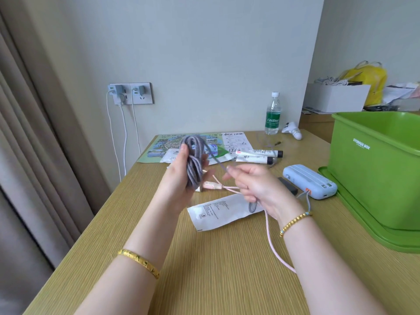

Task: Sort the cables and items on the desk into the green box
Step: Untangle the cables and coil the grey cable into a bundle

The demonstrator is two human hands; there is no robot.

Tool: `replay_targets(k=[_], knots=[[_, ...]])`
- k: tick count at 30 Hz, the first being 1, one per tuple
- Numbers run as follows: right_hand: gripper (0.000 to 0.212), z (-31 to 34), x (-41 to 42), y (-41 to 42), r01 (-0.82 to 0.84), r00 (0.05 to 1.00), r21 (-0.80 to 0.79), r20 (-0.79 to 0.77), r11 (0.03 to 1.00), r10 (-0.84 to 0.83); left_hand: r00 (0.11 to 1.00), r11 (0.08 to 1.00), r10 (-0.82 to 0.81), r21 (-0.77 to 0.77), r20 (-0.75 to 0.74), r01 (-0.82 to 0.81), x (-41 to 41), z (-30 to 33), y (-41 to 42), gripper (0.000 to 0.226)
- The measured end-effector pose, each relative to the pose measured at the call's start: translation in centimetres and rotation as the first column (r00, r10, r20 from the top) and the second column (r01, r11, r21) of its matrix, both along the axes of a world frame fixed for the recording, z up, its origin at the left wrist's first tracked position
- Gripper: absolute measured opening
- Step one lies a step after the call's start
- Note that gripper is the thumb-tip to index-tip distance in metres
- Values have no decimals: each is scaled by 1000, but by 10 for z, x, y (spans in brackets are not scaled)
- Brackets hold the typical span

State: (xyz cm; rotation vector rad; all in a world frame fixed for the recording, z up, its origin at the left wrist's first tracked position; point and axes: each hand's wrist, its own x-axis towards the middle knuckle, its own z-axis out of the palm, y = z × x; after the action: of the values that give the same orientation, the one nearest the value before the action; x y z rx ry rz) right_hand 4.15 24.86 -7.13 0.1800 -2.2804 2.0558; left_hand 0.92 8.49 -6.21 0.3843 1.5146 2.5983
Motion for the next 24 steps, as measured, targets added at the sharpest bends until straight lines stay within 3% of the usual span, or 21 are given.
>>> replay_targets(k=[2, 5, 12, 16, 18, 20, 24], knots=[[25, 0, 3, -7, -108, 994, 124, 20, 986, 106, 998, 997, 48, 63, 31, -50, -3, 0, 1, 38], [22, 0, 7, -15, -174, 985, 227, 29, 958, 172, 997, 998, 69, 9, 28, -69, -2, 0, 2, 42], [18, 0, 10, -21, -168, 986, 418, 72, 892, 152, 972, 973, 229, -24, 56, -228, -11, -1, -2, 47], [20, 3, 10, -18, -91, 995, 489, 2, 867, 104, 918, 917, 397, -44, -12, -397, -20, -1, -11, 44], [27, 4, 7, -15, 53, 993, 419, -119, 906, -3, 870, 860, 486, -135, -79, -492, -20, -4, -15, 41], [32, 5, 5, -13, 147, 969, 233, -230, 961, -92, 826, 789, 545, -244, -144, -563, -19, -5, -17, 36], [29, 6, 6, -9, -41, 970, -73, -243, 997, 22, 799, 678, 554, -431, -232, -595, -19, -4, -16, 33]])
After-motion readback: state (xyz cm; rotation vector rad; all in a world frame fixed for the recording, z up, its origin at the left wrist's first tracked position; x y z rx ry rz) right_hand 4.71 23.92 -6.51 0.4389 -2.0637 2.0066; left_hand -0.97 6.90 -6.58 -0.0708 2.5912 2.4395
